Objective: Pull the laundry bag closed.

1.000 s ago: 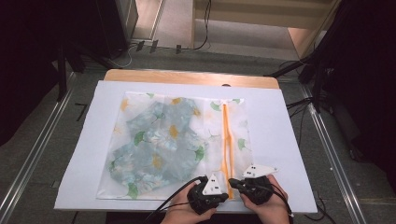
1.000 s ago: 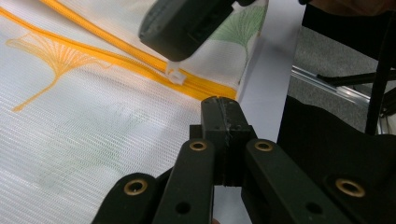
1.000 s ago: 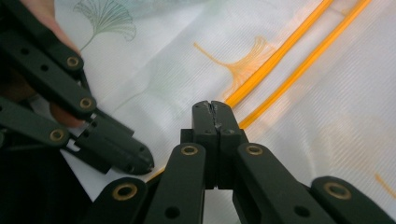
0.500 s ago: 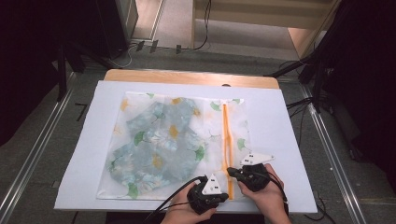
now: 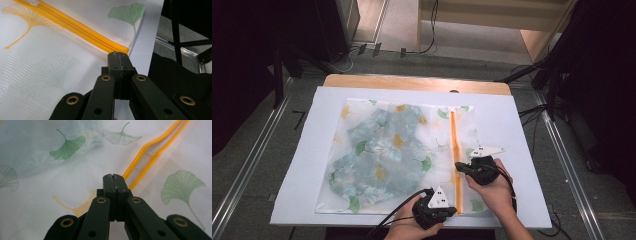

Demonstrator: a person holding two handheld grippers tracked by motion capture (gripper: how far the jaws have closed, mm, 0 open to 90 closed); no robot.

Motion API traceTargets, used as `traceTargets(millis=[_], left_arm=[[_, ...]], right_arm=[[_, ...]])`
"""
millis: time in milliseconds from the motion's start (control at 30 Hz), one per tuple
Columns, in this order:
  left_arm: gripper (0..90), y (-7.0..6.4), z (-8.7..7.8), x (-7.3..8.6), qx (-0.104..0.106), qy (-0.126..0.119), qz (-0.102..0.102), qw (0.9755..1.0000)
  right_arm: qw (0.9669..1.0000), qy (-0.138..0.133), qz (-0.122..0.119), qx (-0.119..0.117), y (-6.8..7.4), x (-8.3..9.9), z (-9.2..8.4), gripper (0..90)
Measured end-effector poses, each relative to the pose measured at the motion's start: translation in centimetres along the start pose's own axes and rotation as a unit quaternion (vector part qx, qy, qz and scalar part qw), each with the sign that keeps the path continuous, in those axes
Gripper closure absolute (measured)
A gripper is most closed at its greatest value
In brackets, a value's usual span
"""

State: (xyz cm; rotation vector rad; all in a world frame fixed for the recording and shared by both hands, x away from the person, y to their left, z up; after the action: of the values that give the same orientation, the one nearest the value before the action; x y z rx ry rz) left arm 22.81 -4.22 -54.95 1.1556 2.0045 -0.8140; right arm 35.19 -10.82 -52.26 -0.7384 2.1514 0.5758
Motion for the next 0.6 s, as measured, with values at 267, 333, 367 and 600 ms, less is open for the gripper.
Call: traceTargets(millis=[267,333,367,600], left_arm=[[90.0,0.0,0.0,0.0,-0.001,0.000,0.000,1.0000],[90.0,0.0,0.0,0.0,-0.001,0.000,0.000,1.0000],[90.0,0.0,0.0,0.0,-0.001,0.000,-0.001,1.0000],[90.0,0.0,0.0,0.0,0.000,-0.002,-0.003,1.0000]], right_arm=[[1.0000,0.002,0.000,0.010,-1.2,-1.7,1.6,90.0],[0.9999,0.003,-0.001,0.012,-1.4,-1.9,1.8,90.0],[0.9999,0.002,-0.004,0.016,-1.6,-2.1,1.9,90.0],[0.9993,-0.018,0.027,0.019,-3.9,-3.8,2.1,90.0]])
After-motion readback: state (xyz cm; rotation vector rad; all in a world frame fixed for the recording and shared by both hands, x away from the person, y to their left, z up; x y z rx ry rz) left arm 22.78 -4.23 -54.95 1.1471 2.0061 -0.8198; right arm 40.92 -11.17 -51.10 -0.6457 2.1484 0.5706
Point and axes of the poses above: each handheld gripper's, and its own axes: z roughly forward along the jaws, x roughly out of its underside, y roughly to its left, the point moved 10 cm from there along z, roughly forward along the jaws, and after that the axes turned 7 degrees about -y, right-handed, at the moved point
